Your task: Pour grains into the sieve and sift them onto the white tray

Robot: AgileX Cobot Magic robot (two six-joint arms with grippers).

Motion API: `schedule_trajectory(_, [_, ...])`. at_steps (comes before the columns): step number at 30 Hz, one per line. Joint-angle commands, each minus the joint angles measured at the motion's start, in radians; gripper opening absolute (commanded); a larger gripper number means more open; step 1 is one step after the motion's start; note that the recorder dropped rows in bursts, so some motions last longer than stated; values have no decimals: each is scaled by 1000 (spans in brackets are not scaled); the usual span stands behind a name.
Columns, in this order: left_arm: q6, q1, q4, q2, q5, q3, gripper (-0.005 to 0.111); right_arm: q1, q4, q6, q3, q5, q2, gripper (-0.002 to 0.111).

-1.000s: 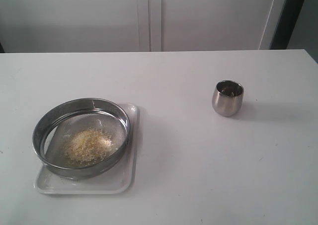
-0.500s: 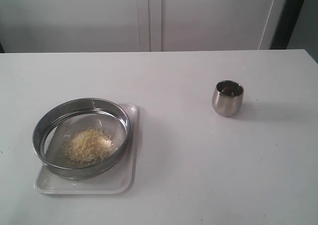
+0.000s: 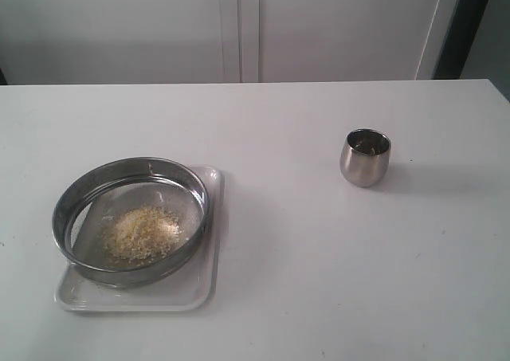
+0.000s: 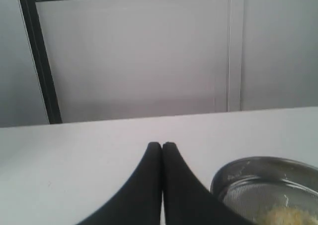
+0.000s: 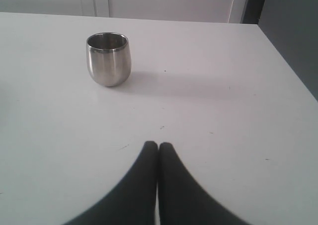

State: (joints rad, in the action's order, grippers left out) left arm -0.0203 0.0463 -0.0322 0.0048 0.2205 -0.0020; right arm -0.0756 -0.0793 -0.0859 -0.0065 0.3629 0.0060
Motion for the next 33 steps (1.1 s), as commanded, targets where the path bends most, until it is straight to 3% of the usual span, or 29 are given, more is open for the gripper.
schedule_trajectory(1, [-6,-4,-6,-5,101,2,0,7,1,-2,6,-18,-6,0])
schedule_trajectory(5, [1,-4,-67,-5,97,1,0,7,1,-2,6,-18,-6,0])
schedule_trajectory(11, [106,-4,-67,33,-122,-179,0,7,1,-2,6,-18,-6,0])
schedule_trajectory(16, [106,-4,-67,88,-151,-248,0,7,1,-2,6,-18,-6,0])
schedule_trajectory(33, [103,-4,-67,103,-11,-267,0,7,1,-2,6,-18,-6,0])
